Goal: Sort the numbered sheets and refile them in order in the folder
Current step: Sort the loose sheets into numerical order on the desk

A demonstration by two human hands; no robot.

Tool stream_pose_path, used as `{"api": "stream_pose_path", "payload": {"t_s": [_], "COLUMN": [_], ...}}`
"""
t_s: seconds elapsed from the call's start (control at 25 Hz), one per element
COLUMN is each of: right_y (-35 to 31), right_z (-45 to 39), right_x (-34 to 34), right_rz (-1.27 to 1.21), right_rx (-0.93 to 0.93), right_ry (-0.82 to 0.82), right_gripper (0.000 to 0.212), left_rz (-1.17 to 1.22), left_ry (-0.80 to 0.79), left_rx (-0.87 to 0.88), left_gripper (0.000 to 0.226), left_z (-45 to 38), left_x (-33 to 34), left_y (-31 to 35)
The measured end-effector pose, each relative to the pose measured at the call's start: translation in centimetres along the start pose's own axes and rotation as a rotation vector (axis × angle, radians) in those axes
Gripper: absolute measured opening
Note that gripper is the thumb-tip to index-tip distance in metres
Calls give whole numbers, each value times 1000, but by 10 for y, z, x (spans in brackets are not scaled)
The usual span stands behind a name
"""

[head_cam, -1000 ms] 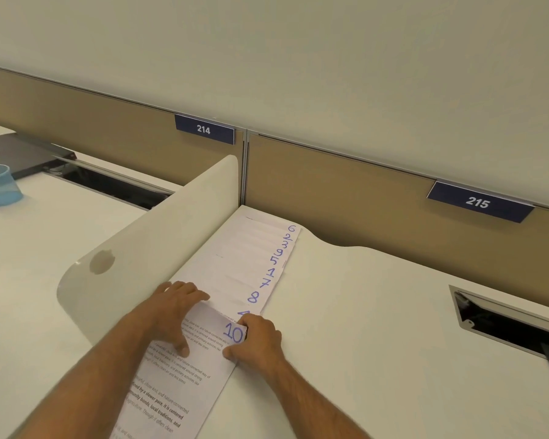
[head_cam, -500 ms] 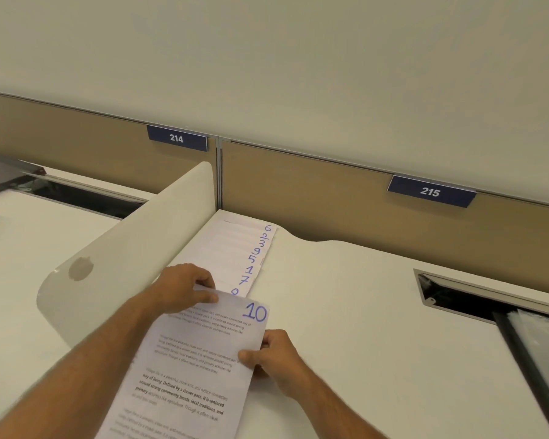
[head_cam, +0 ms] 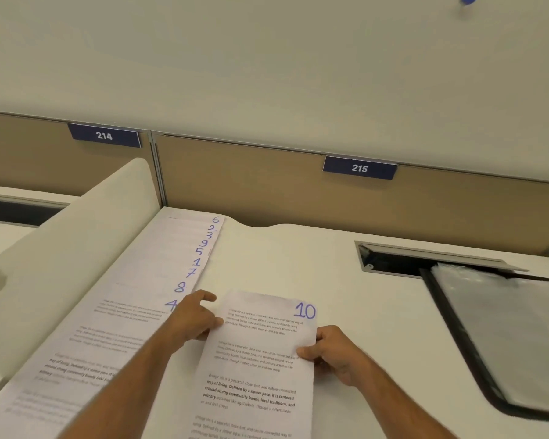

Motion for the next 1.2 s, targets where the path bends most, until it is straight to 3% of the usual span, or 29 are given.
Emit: {"api": "stream_pose_path", "payload": {"t_s": [0.08,0.16,0.32,0.44,0.52,0.6,0.72,1.2], "right_y": [8,12,13,22,31,39,45,53], "right_z": [7,11,24,31,31,27,23,21], "right_x": [-24,-43,-53,-48,-49,-51,-53,-57], "right_rz": [64,193,768,1001,1075,1118,1195,1178], "right_rx": [-17,-98,-314,-611,-708,-731,-731,-622], "right_ry": [76,201,360,404,436,426,445,415], "right_gripper": [26,43,78,79,76,65,50,56], "left_rz": [-79,-201,-445,-787,-901,-943,-1000,-1165], "left_ry": [-19,11,119,251,301,292,290,290], "left_rx": [43,90,213,349,435,512,548,524], "left_gripper": [50,49,55,57,67,80,77,62], "left_z": [0,0,3,8,11,12,11,13], "left_x": [29,49,67,72,76,83,90,94], "left_y": [1,3,8,1,-8,-22,-38,-45]}}
Point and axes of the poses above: each hand's wrist, its own z-axis away from the middle knuckle, its own x-axis out of the palm, y = z × x, the point moved 5 cm from there along -z, towards the middle knuckle, and after that the axes turned 13 degrees about -z, right-handed, at the moved point
